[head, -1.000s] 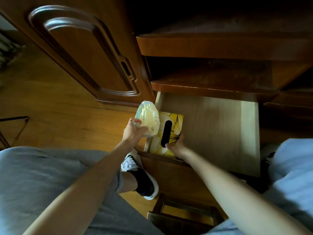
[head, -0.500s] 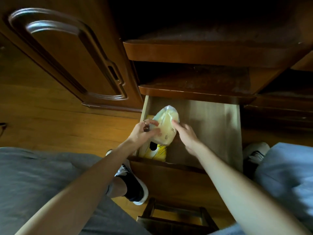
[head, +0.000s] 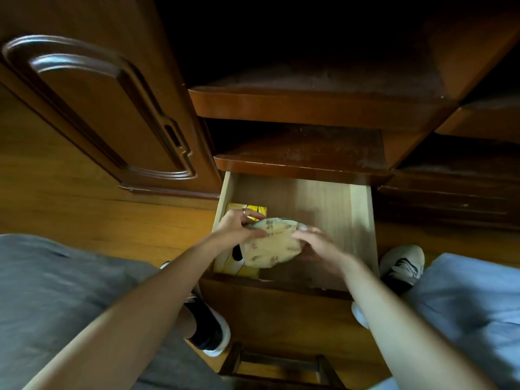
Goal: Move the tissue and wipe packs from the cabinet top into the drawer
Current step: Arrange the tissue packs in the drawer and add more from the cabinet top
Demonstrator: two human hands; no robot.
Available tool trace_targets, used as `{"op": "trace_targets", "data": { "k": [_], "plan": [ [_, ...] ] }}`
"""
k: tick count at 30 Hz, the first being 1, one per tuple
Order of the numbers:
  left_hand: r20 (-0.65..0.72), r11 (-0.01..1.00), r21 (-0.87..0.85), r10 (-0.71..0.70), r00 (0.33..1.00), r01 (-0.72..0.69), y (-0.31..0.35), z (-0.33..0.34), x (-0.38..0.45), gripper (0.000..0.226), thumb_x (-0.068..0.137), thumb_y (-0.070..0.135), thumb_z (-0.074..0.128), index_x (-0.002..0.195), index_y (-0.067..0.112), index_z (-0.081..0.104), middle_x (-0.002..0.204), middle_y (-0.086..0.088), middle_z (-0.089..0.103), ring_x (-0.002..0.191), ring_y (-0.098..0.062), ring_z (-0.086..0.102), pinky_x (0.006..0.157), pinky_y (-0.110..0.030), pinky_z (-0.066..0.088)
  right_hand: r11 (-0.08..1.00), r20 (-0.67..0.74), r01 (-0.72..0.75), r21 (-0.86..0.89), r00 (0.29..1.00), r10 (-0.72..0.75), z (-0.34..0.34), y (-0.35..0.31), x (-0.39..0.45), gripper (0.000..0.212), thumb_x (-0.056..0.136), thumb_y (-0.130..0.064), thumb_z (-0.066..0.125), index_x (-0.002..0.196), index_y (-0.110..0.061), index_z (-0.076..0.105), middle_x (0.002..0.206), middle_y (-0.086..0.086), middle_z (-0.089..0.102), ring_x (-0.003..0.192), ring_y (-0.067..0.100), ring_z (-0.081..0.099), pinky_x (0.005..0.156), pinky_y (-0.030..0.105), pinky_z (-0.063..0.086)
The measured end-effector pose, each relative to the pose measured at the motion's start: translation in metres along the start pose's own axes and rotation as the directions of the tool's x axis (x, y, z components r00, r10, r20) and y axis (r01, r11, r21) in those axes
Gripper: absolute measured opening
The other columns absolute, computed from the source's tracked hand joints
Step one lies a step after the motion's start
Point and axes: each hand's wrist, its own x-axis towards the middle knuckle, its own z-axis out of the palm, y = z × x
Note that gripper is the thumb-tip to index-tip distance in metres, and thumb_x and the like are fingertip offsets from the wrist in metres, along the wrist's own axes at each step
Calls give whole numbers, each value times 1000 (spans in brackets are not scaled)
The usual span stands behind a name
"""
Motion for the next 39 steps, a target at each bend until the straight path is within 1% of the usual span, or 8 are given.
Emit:
{"op": "trace_targets", "data": {
  "k": [7, 12, 14, 22, 25, 29, 35, 39],
  "plan": [
    [-489, 971, 222, 33, 872, 89, -19, -24, 8, 56, 89, 43, 71, 137, 22, 53, 128, -1, 59, 120, -23, 53, 98, -38, 46, 981, -427, 93, 170, 904, -12, 10, -22, 46, 42, 92, -9, 72, 130, -6, 54, 123, 13, 64, 98, 23, 69, 90, 42, 60],
    [-186, 924, 369, -27, 982, 96, -54, -32, 8, 89, 97, 17, 57, 163, 22, -3, 170, 0, 8, 152, -27, 25, 115, -42, 38, 986, -595, 123, 111, 803, -33, 27, -41, 94, 41, 97, -11, 67, 129, -12, 42, 126, 10, 49, 106, 25, 62, 61, 27, 62],
    [-110, 933, 358, -8, 994, 47, -65, -30, 9, 95, 97, 2, 46, 158, 28, -22, 170, 4, -11, 154, -25, 20, 112, -38, 37, 995, -614, 95, -18, 785, -86, 35, -44, 117, 36, 97, -11, 64, 125, -13, 42, 131, 12, 49, 106, 29, 61, 72, 36, 64],
    [-141, 909, 392, -95, 985, 143, -80, -26, 18, 101, 96, -1, 38, 148, 45, -35, 170, 12, -7, 145, -29, 38, 99, -40, 42, 857, -468, -107, -503, 868, -166, 58, -44, 179, 41, 94, -30, 68, 127, -9, 59, 133, 12, 63, 117, 33, 62, 96, 39, 53],
    [-143, 903, 398, -112, 983, 161, -83, -28, 20, 105, 96, 0, 40, 143, 50, -39, 170, 11, -3, 140, -31, 43, 90, -37, 42, 825, -450, -170, -539, 886, -111, 53, -43, 180, 58, 90, -48, 68, 134, -11, 58, 136, 12, 62, 120, 34, 60, 96, 39, 52],
    [-155, 900, 401, -119, 981, 172, -77, -27, 17, 96, 100, 8, 42, 151, 47, -29, 171, 2, 4, 146, -33, 35, 110, -49, 40, 854, -403, -199, -481, 915, -14, 49, -46, 165, 87, 85, -59, 66, 151, -9, 39, 155, 13, 44, 137, 35, 47, 106, 43, 42],
    [-130, 780, 574, -214, 968, 250, -44, -37, 2, 96, 101, 20, 50, 154, 39, -28, 171, 5, -6, 151, -37, 25, 116, -52, 34, 788, -246, -84, -610, 965, -87, 40, -58, 92, 64, 87, -49, 66, 140, -19, 47, 143, 7, 50, 129, 31, 50, 103, 40, 42],
    [-193, 756, 634, -49, 980, 163, 16, -50, -17, 81, 99, 29, 56, 162, 24, 6, 168, -3, 15, 147, -32, 33, 110, -47, 41, 706, -62, 74, -704, 984, -166, 19, -96, 20, 50, 91, -40, 69, 135, -21, 61, 139, 3, 58, 124, 22, 56, 102, 34, 43]
  ]
}}
